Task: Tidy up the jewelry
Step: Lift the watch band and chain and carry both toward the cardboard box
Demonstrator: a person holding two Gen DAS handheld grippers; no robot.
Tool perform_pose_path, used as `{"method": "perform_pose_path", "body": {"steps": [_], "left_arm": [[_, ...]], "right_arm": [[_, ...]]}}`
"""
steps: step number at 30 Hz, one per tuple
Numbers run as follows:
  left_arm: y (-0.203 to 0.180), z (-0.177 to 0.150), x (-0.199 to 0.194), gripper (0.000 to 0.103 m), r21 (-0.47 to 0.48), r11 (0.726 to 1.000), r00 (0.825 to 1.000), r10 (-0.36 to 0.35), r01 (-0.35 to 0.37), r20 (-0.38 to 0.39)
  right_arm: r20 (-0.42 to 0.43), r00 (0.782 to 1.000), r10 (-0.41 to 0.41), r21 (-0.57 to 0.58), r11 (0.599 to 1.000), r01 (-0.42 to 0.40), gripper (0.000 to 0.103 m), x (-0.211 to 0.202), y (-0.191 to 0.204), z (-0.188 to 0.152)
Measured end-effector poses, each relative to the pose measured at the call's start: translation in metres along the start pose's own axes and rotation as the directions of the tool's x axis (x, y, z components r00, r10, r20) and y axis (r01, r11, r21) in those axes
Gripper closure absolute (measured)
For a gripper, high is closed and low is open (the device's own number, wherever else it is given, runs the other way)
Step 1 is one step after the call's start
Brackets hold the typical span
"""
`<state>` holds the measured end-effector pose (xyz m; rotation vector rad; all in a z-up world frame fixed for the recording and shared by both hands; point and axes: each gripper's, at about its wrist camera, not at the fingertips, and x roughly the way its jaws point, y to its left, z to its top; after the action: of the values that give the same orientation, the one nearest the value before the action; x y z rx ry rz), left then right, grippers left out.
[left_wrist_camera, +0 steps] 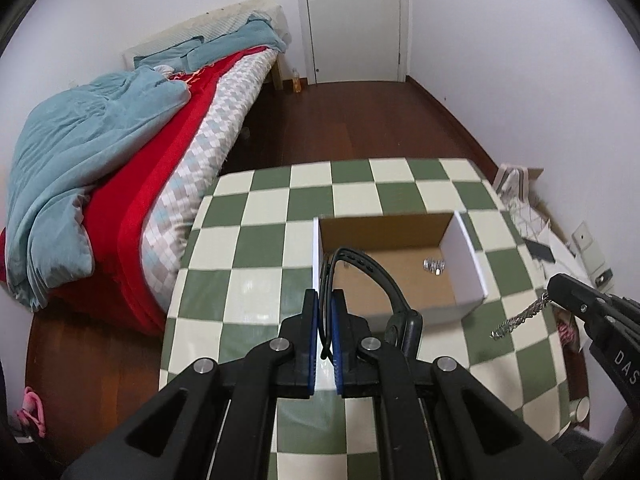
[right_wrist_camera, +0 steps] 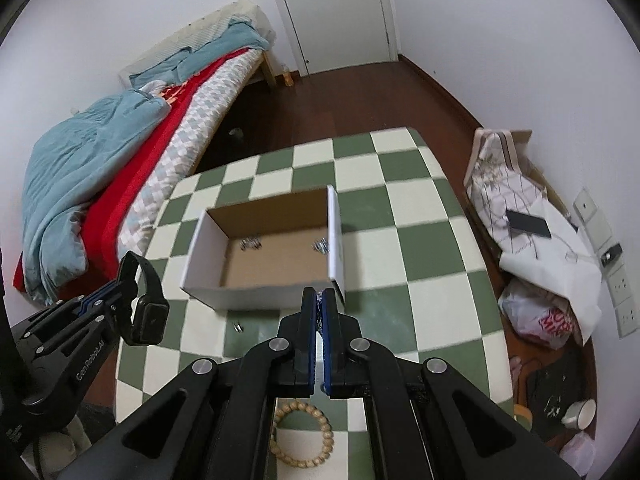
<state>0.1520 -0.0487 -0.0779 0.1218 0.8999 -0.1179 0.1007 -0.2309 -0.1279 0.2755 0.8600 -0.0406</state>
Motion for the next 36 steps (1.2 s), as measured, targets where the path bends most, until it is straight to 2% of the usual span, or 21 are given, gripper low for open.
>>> {"method": "perform_pose_path", "body": {"steps": [10, 14, 16, 18, 21, 22, 23, 24, 25, 26, 31, 32, 33, 34, 36], "left_arm": [[0.018, 0.039, 0.009, 0.100, -0.026, 1.000, 1.000, 0.004, -0.003, 0.021], [0.024, 0.048, 0.021, 0.100, -0.035, 0.999, 1.000, -0.002, 0.002, 0.006], [0.026, 0.048, 0.025, 0.100, -0.031, 1.000, 1.000, -0.002, 0.002, -0.001], [0.027, 0.042, 0.027, 0.100, -0.028, 1.000, 1.000, 0.000, 0.000, -0.007], [0.028, 0.029, 0.031, 0.100, -0.025, 1.000, 1.000, -0.002, 0.001, -0.023], [0.028, 0.023, 0.032, 0.100, -0.025, 1.000, 1.000, 0.003, -0.004, -0.029], [0.028, 0.020, 0.034, 0.100, -0.025, 1.000, 0.999, 0.004, -0.005, -0.033], [0.028, 0.014, 0.037, 0.100, -0.026, 1.000, 0.999, 0.005, -0.006, -0.044], [0.028, 0.010, 0.039, 0.100, -0.026, 1.000, 0.999, 0.004, -0.006, -0.052], [0.028, 0.006, 0.041, 0.100, -0.027, 1.000, 0.998, 0.004, -0.005, -0.060], [0.031, -0.005, 0.048, 0.100, -0.033, 0.999, 0.996, 0.007, -0.011, -0.091], [0.032, -0.006, 0.048, 0.100, -0.035, 0.999, 0.996, 0.010, -0.013, -0.092], [0.033, -0.006, 0.047, 0.100, -0.038, 0.999, 0.996, 0.010, -0.013, -0.092], [0.034, -0.006, 0.047, 0.100, -0.039, 0.999, 0.996, 0.009, -0.013, -0.092], [0.036, -0.006, 0.044, 0.100, -0.046, 0.999, 0.996, 0.004, -0.008, -0.088]], "right_arm": [[0.050, 0.997, 0.052, -0.079, 0.996, -0.048, 0.103, -0.007, 0.035, 0.057], [0.050, 0.996, 0.067, -0.099, 0.993, -0.062, 0.103, 0.002, 0.046, 0.075], [0.030, 0.996, 0.081, -0.100, 0.992, -0.077, 0.103, 0.010, 0.049, 0.079], [-0.046, 0.989, 0.138, -0.061, 0.988, -0.140, 0.103, 0.026, 0.042, 0.074], [-0.125, 0.979, 0.159, 0.014, 0.987, -0.159, 0.102, 0.048, 0.021, 0.044], [-0.145, 0.978, 0.150, 0.030, 0.989, -0.147, 0.095, 0.056, 0.015, 0.031], [-0.164, 0.977, 0.137, 0.052, 0.990, -0.130, 0.075, 0.066, 0.007, 0.015], [-0.183, 0.974, 0.133, 0.073, 0.990, -0.121, 0.062, 0.075, 0.001, 0.002], [-0.207, 0.970, 0.130, 0.101, 0.989, -0.111, 0.043, 0.085, -0.006, -0.010], [-0.230, 0.966, 0.119, 0.131, 0.987, -0.090, 0.042, 0.100, -0.014, -0.024], [-0.255, 0.966, 0.043, 0.134, 0.991, -0.009, 0.043, 0.147, -0.025, -0.053], [-0.213, 0.977, 0.010, 0.082, 0.997, 0.008, 0.054, 0.148, -0.019, -0.054], [-0.215, 0.976, -0.026, 0.040, 0.999, 0.035, 0.063, 0.152, -0.015, -0.056], [-0.234, 0.971, -0.048, 0.015, 0.998, 0.053, 0.089, 0.156, -0.012, -0.058], [-0.232, 0.971, -0.062, -0.016, 0.998, 0.060, 0.090, 0.153, -0.007, -0.059]]}}
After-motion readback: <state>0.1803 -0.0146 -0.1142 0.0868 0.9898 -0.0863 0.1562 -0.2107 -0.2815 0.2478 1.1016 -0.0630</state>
